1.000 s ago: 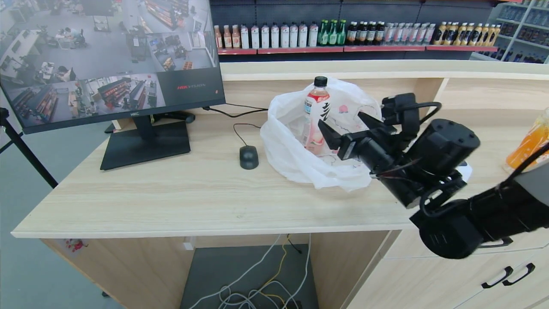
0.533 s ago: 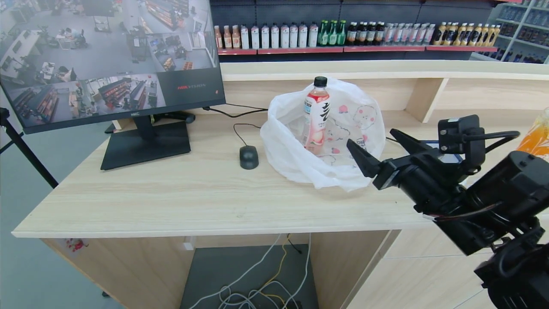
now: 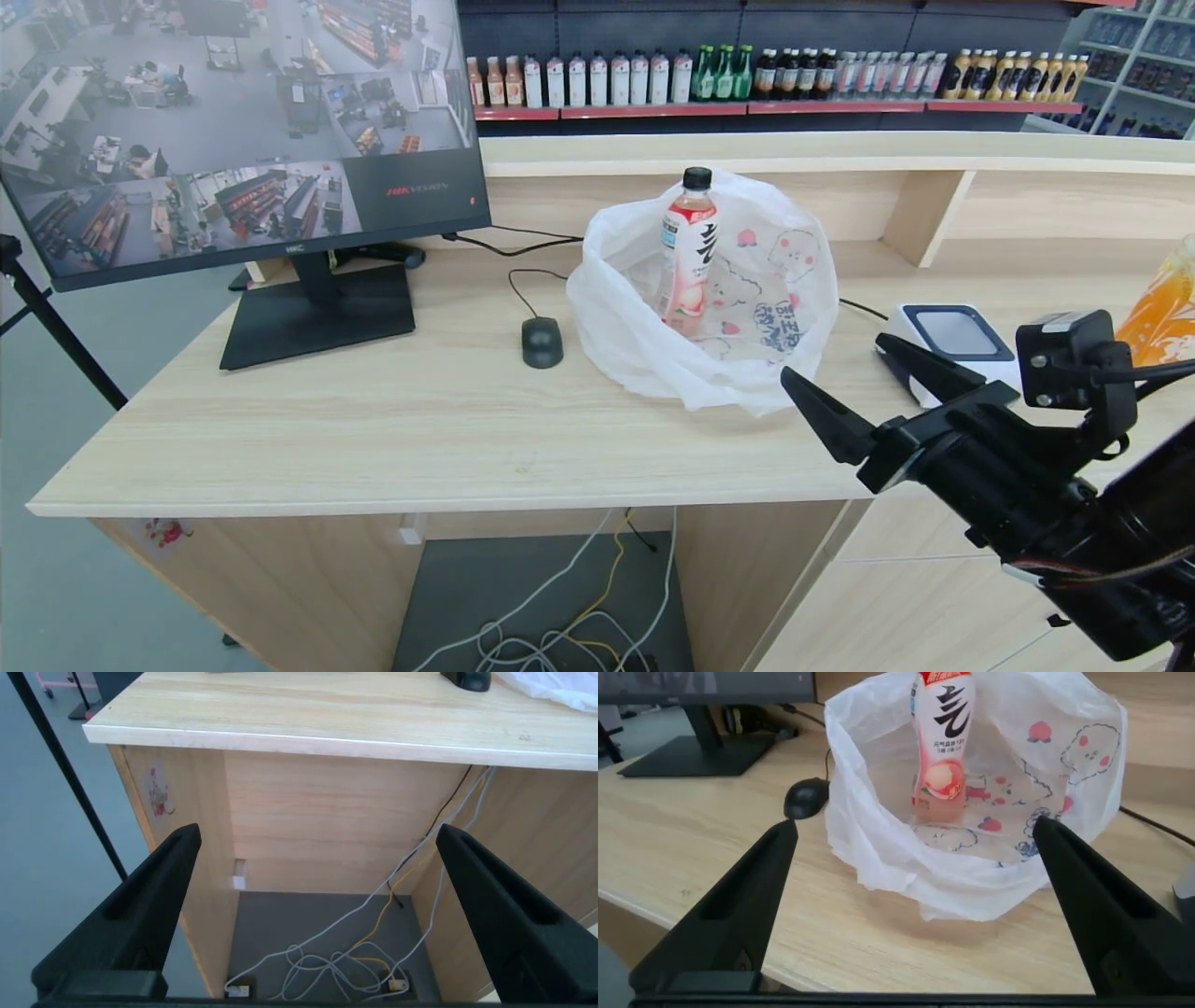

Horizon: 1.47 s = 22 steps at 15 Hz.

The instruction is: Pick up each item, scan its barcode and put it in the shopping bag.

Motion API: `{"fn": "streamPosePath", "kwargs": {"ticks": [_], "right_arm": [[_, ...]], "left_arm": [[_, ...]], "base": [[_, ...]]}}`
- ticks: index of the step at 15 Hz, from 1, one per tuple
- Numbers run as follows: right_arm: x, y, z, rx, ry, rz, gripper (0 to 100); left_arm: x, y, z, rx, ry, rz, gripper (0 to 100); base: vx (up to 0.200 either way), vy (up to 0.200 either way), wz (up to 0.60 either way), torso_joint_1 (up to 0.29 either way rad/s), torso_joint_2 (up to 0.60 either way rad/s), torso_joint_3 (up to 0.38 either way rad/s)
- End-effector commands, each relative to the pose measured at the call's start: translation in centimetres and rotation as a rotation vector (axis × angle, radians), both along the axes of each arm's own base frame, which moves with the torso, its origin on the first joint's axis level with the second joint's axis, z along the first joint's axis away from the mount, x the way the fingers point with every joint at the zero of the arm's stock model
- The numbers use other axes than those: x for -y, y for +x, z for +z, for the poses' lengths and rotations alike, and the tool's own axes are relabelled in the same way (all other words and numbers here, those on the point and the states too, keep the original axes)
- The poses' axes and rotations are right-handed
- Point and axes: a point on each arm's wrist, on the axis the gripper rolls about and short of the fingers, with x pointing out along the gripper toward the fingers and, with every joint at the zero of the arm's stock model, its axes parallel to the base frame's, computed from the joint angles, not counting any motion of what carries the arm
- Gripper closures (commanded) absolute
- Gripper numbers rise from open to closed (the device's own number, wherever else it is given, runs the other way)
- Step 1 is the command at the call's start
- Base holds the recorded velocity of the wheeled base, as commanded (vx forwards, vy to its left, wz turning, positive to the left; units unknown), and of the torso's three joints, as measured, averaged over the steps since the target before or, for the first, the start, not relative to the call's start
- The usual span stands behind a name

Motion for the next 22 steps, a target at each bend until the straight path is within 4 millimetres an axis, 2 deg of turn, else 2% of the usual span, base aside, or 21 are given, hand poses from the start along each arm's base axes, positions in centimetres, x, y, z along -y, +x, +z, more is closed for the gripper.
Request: {"fn": "streamPosePath", "kwargs": {"ticks": [1,13,22], "right_arm": [[-0.27,0.36,0.21,0.010,0.006,0.002,0],[-0.33,0.52,0.99,0.040,0.024,0.000,0],[-0.63,0.88,0.05,0.005,0.006,0.004,0]], "left_arm": [[0.00,0.00,0.00,0.000,0.001,-0.001,0],[0.00,0.00,0.00,0.000,-0.007,0.001,0],[0.00,0.00,0.00,0.000,-0.010,0.003,0]], "base": [[0.000,-0.200,0.00,-0.002,0.00,0.007],[0.000,-0.200,0.00,0.002,0.00,0.002],[0.000,-0.200,0.00,0.002,0.00,0.003]]}}
